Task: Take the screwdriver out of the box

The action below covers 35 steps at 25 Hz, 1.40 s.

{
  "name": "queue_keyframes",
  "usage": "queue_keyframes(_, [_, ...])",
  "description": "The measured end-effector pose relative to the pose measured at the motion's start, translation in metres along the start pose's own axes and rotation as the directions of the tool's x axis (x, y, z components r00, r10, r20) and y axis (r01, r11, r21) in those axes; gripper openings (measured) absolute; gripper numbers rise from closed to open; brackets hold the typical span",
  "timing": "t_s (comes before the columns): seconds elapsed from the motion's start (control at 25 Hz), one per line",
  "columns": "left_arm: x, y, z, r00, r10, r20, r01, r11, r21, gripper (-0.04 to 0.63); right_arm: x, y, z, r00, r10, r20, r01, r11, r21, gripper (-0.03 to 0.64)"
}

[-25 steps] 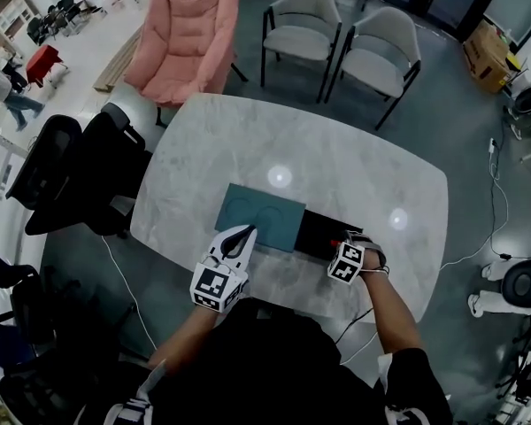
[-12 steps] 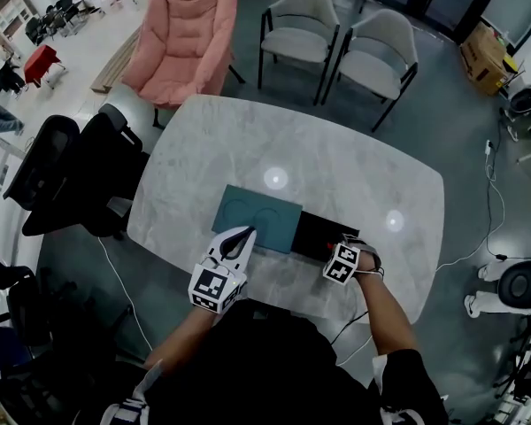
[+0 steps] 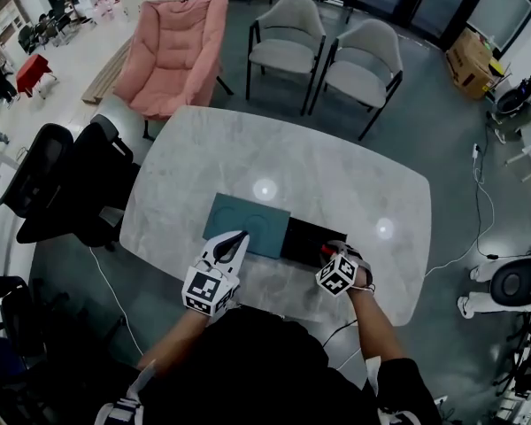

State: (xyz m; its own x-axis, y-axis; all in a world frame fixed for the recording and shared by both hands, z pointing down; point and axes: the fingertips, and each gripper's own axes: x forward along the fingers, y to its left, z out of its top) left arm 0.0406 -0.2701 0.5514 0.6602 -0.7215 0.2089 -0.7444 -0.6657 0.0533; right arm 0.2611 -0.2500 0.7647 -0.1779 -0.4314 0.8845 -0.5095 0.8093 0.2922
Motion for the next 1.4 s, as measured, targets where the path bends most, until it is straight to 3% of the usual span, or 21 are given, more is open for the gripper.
queue_keyframes(0.2, [0.005, -0.005, 0.003, 0.999, -0.028, 0.017, 0.028, 0.999, 0.017, 0.006, -0.027, -0.013, 0.018, 0.986, -0.128, 0.104, 0.114, 0.984, 0.136, 0.112])
queue_keyframes(0.4, [0.011, -0.012, 0.008, 0.998, -0.058, 0.032, 0.057, 0.998, 0.023, 0.006, -0.064, -0.026, 0.043, 0.936, -0.261, 0.237, 0.182, 0.933, 0.31, 0.112])
queue_keyframes(0.64, [0.017, -0.02, 0.02, 0.995, -0.084, 0.063, 0.083, 0.996, 0.019, 0.006, -0.123, -0.046, 0.082, 0.816, -0.407, 0.411, 0.164, 0.844, 0.51, 0.112])
queue_keyframes(1.08, [0.021, -0.023, 0.051, 0.985, -0.109, 0.13, 0.116, 0.992, -0.047, 0.006, -0.225, -0.071, 0.126, 0.562, -0.603, 0.566, 0.069, 0.716, 0.694, 0.112])
queue_keyframes(1.24, [0.009, -0.015, 0.064, 0.981, -0.105, 0.162, 0.112, 0.993, -0.033, 0.006, -0.25, -0.072, 0.134, 0.498, -0.652, 0.572, 0.047, 0.679, 0.733, 0.112])
queue_keyframes(1.4, [0.009, -0.01, 0.072, 0.98, -0.1, 0.174, 0.103, 0.995, -0.007, 0.006, -0.264, -0.074, 0.134, 0.462, -0.679, 0.571, 0.057, 0.665, 0.745, 0.112])
